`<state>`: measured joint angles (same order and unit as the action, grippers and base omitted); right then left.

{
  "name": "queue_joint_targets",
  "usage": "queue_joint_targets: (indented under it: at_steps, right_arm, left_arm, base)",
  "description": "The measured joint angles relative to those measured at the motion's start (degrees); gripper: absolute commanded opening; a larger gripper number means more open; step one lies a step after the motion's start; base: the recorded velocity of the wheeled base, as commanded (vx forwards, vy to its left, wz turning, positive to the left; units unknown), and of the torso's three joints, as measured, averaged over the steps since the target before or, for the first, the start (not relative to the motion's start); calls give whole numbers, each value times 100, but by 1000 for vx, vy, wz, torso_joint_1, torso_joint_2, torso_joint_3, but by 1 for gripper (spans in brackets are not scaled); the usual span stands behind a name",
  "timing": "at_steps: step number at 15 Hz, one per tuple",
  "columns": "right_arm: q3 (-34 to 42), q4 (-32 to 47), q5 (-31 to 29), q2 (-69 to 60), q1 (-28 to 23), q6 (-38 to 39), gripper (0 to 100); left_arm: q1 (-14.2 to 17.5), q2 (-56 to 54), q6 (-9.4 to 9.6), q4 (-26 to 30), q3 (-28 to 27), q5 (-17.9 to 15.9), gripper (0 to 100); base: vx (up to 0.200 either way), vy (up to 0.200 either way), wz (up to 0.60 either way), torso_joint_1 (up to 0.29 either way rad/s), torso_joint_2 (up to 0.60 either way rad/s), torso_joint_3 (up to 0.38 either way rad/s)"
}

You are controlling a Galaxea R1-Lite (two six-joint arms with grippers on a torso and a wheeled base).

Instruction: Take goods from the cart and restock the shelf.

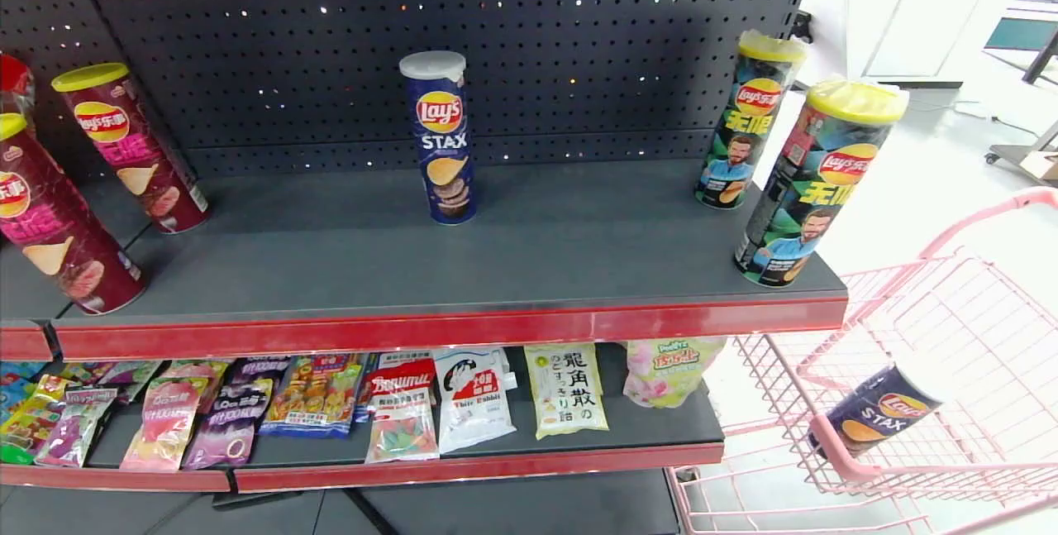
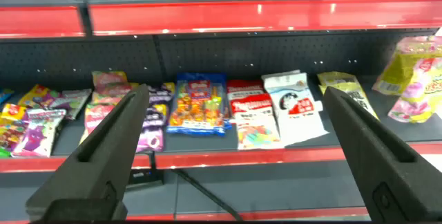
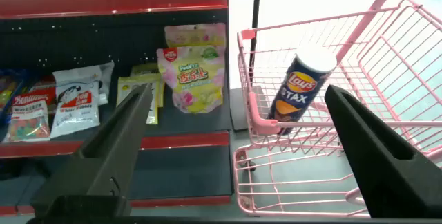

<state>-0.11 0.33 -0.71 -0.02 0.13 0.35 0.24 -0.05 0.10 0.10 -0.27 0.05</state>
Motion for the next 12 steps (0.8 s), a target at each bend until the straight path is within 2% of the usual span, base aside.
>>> queue_joint_targets:
  at_steps: [4, 9, 12]
  right_arm:
    - [1, 5, 0, 0, -2, -2, 100]
    - [6, -6, 11, 0, -2, -2, 100]
    - [6, 0, 9, 0, 5, -2, 100]
  left_arm:
    - [0, 0, 0, -2, 0, 2, 100]
    - [-6, 0, 0, 6, 0, 5, 100]
    - [0, 0, 0, -5, 0, 5, 100]
  base:
    - [0, -200, 0, 1, 4, 0]
    - [0, 0, 0, 0, 0, 0]
    - [0, 0, -600, -1, 4, 2]
